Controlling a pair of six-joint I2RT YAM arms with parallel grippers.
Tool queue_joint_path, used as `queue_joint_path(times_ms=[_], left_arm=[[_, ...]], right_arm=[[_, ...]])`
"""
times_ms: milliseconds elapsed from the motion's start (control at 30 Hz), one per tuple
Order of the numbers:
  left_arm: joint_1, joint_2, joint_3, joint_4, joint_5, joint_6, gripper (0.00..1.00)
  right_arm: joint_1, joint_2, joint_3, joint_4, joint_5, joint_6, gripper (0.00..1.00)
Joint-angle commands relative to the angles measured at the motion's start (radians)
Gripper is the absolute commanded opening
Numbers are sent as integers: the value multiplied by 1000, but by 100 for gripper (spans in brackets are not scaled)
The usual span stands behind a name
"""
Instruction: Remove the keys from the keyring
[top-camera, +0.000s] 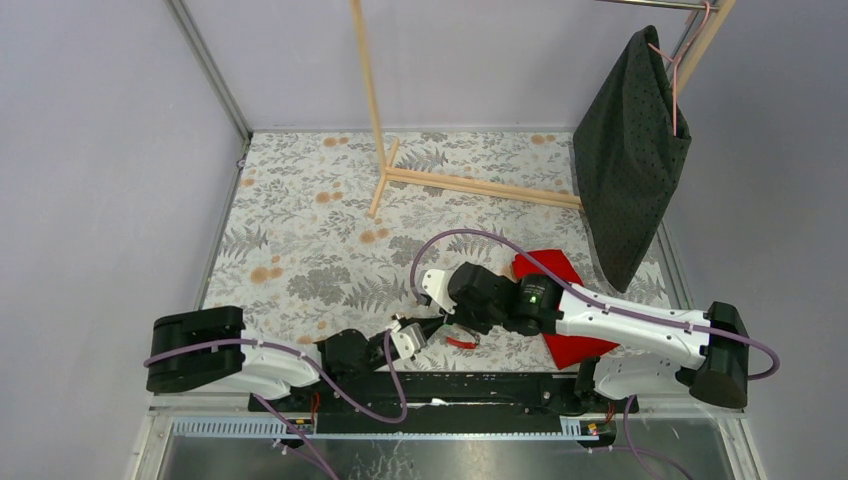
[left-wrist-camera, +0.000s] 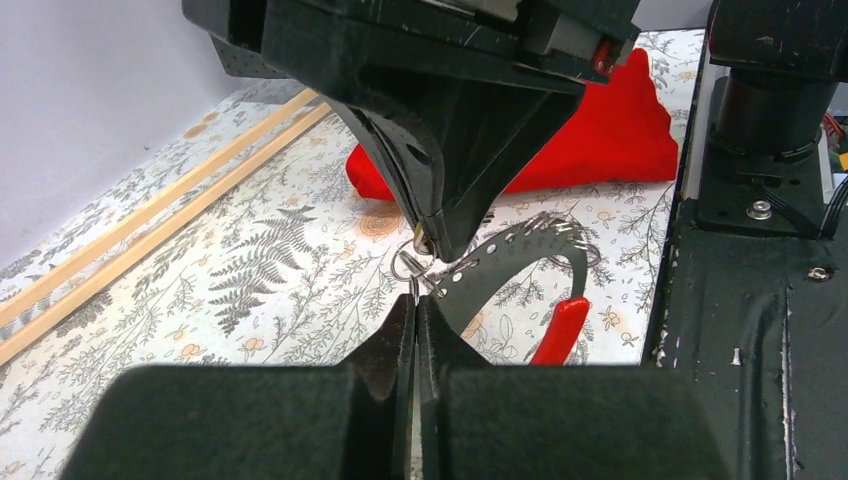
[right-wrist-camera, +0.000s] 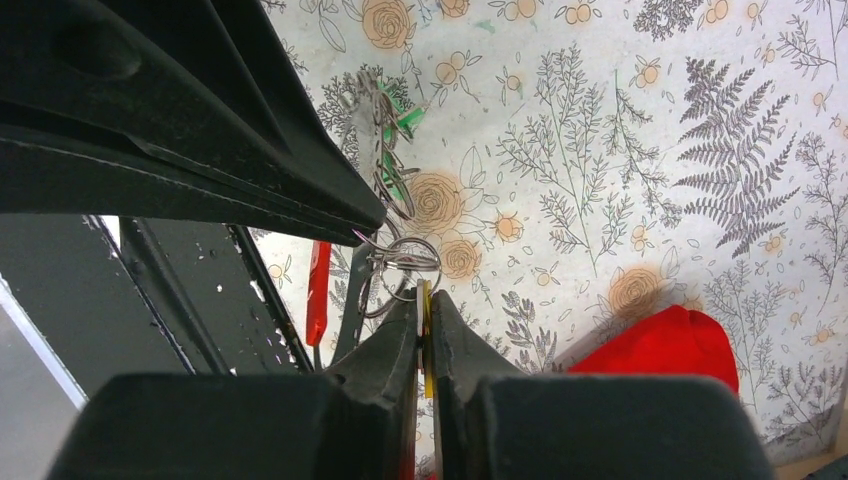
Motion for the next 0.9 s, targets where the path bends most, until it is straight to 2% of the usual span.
queue_joint_path(times_ms=[0, 400, 600, 733, 867], left_arm=[[-9, -42, -24, 41, 32, 17, 0], [-9, -47, -53, 81, 53, 10, 0], [-9, -27, -50, 68, 48, 2, 0], [-9, -21, -52, 62, 16, 6, 0], [-9, -22, -52, 37, -26, 34, 0]], right_arm=[[-4, 11, 28, -65, 121, 10, 0], [-4, 41, 69, -106, 177, -4, 0], [-4, -9, 120, -68, 127, -41, 0], [-4, 7, 140, -105, 62, -51, 0], [-4, 39, 159, -175, 60, -44, 0]])
